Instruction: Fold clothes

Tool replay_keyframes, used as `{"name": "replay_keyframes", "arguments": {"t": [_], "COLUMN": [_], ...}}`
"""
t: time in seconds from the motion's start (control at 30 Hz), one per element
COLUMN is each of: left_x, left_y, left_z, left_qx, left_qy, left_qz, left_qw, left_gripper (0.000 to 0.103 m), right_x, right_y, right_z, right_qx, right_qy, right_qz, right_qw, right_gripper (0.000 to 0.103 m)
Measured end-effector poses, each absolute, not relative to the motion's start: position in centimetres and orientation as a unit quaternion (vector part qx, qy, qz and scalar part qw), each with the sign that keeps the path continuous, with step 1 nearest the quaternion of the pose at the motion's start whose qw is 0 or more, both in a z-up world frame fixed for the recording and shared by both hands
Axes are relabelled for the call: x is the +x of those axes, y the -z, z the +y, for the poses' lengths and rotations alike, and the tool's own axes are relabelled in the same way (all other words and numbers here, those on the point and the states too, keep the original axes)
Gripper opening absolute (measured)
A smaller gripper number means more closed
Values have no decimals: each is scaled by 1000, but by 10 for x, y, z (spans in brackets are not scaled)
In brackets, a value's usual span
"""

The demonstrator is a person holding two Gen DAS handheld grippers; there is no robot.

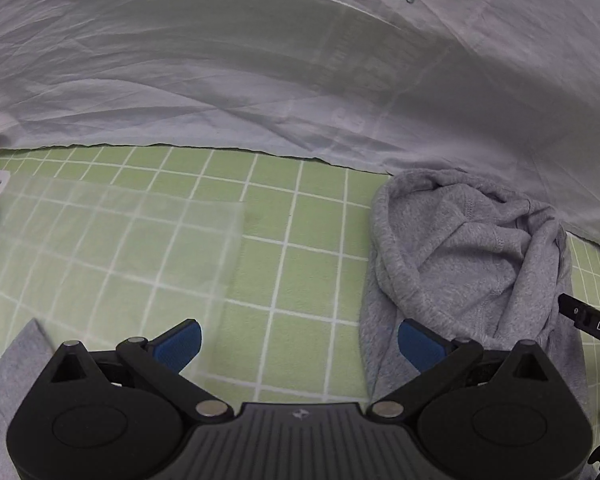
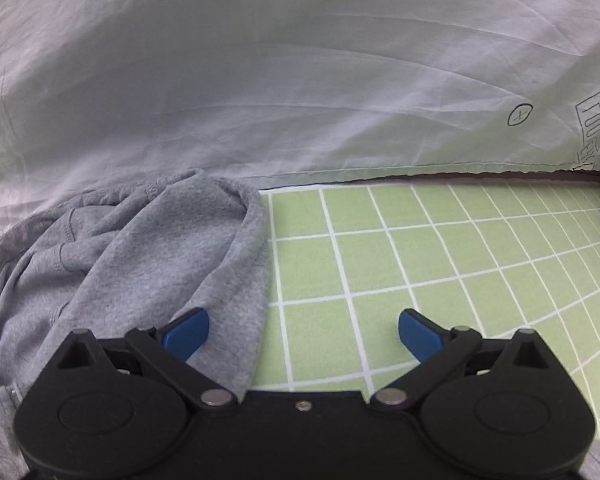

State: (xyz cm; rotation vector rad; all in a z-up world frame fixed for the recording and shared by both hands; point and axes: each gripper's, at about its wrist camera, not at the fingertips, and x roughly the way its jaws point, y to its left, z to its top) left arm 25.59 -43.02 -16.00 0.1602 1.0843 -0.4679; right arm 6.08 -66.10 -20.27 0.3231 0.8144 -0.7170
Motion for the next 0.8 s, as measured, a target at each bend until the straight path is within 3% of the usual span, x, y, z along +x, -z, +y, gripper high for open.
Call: {"name": "replay_keyframes", "arguments": {"t": [0.13,0.43,0.8], "left_x": [258,285,289], "left_y": [175,181,160], "left_z": [-457,-480,-476], "left_qx": [123,127,127], "left_qy": [211,245,252], "left_qz": [484,438,450], "left_qw": [840,856,847], "left_gripper": [103,103,103], "right_x": [67,100,95], "right_y": [203,204,178], "right_z": [-669,-694,-692], "right_qx": [139,104,61], "right_qy": [342,347,321], "right_qz": [380,375,377], "right_qw": [848,853,867], "right_gripper": [103,103,101]}}
